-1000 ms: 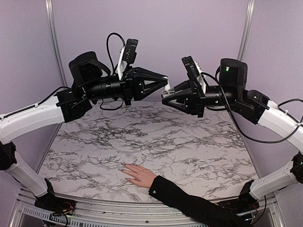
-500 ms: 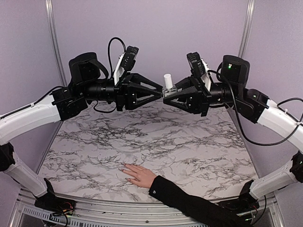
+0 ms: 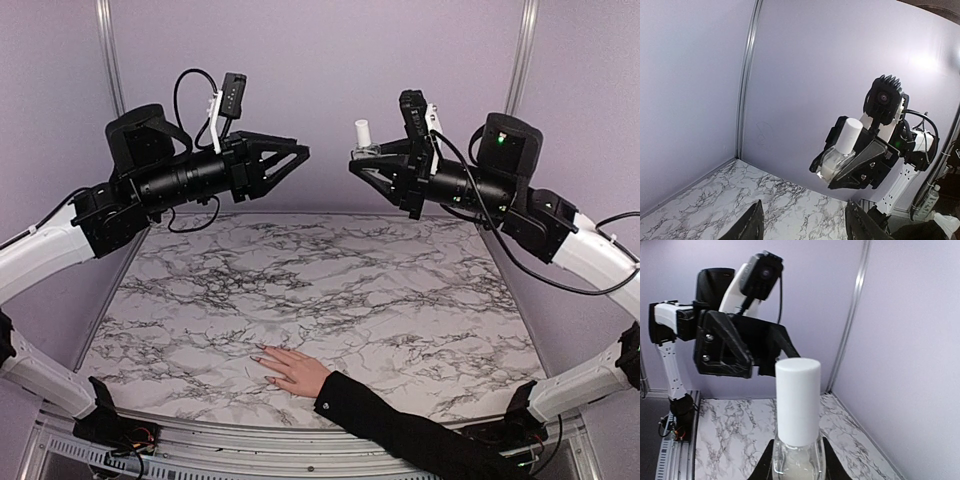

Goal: Paint the nails
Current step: Screw the nail polish bottle.

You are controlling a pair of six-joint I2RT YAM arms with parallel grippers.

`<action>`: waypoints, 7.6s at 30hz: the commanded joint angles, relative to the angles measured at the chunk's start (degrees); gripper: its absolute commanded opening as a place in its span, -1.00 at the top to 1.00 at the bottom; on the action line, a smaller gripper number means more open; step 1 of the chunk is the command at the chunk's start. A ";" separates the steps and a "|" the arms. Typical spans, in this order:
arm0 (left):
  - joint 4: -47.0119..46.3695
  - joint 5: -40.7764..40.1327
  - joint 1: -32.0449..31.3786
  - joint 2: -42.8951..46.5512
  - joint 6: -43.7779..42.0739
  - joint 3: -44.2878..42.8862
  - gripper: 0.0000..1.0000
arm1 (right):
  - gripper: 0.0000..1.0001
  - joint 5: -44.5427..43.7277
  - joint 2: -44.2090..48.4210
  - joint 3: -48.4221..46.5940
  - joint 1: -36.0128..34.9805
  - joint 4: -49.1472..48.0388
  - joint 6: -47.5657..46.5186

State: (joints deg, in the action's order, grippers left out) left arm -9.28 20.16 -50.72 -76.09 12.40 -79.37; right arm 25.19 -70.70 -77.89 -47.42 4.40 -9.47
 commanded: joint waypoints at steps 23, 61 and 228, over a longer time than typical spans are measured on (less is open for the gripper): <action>-2.63 -17.83 -6.67 -15.13 5.52 -15.55 -0.06 | 1.00 -33.18 -1.98 2.23 -6.71 1.42 -6.21; -4.00 26.14 -3.20 -13.07 -0.19 -3.38 0.86 | 1.00 20.85 0.04 -5.88 -1.53 -3.87 1.01; -8.83 33.81 -0.72 -12.05 4.14 -6.33 1.00 | 1.00 28.20 -3.84 -9.76 -0.93 -7.85 9.06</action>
State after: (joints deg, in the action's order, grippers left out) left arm -23.92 42.63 -51.96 -88.05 15.88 -87.72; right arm 42.37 -77.14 -85.34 -48.84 13.76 -3.16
